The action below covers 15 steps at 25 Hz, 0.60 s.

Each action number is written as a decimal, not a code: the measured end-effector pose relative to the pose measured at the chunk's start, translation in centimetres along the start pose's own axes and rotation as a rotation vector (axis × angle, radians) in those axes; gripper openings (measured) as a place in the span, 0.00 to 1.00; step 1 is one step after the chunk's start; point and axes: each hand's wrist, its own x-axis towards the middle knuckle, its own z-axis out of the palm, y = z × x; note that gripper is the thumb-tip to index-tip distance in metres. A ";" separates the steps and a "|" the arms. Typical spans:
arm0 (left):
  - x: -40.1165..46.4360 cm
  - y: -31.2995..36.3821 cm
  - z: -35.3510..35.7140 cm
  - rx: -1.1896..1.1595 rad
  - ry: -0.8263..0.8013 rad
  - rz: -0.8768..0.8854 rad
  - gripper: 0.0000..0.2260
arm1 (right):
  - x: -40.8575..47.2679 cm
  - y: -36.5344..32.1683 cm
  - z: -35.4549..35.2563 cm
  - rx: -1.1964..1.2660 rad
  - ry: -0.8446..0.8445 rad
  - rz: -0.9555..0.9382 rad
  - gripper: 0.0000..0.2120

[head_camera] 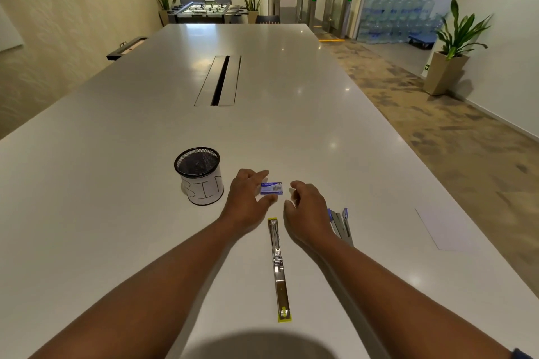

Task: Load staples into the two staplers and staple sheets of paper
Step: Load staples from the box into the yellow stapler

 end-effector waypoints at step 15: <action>0.1 0.0 0.2 0.039 -0.046 0.167 0.05 | 1.5 0.1 0.3 -0.166 -0.145 -0.110 0.12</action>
